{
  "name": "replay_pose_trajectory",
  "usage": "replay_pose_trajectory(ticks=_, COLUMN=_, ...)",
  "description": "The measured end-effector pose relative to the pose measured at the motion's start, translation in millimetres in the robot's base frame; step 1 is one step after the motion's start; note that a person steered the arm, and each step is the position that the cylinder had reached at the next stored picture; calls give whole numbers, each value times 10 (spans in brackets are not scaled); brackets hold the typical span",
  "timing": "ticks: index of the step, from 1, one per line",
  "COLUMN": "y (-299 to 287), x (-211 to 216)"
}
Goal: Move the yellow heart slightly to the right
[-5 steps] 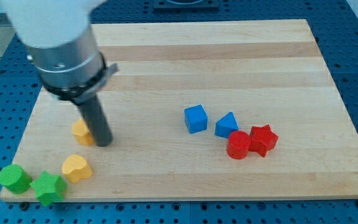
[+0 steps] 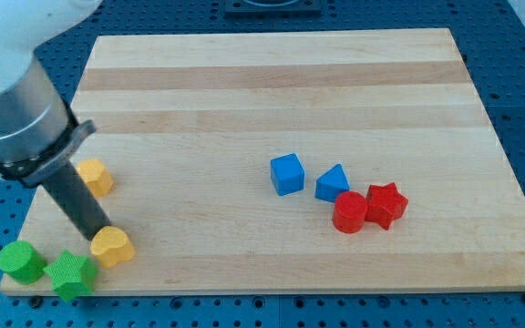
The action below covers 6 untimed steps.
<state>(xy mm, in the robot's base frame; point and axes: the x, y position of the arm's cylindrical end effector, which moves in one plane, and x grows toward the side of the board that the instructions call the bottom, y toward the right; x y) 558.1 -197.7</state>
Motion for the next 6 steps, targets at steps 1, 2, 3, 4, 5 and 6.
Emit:
replay_pose_trajectory(ticks=1, y=509, x=0)
replay_pose_trajectory(ticks=2, y=932, x=0)
replay_pose_trajectory(ticks=3, y=785, x=0)
replay_pose_trajectory(ticks=4, y=349, x=-69)
replay_pose_trajectory(ticks=5, y=-22, x=25)
replay_pose_trajectory(ticks=6, y=83, x=323)
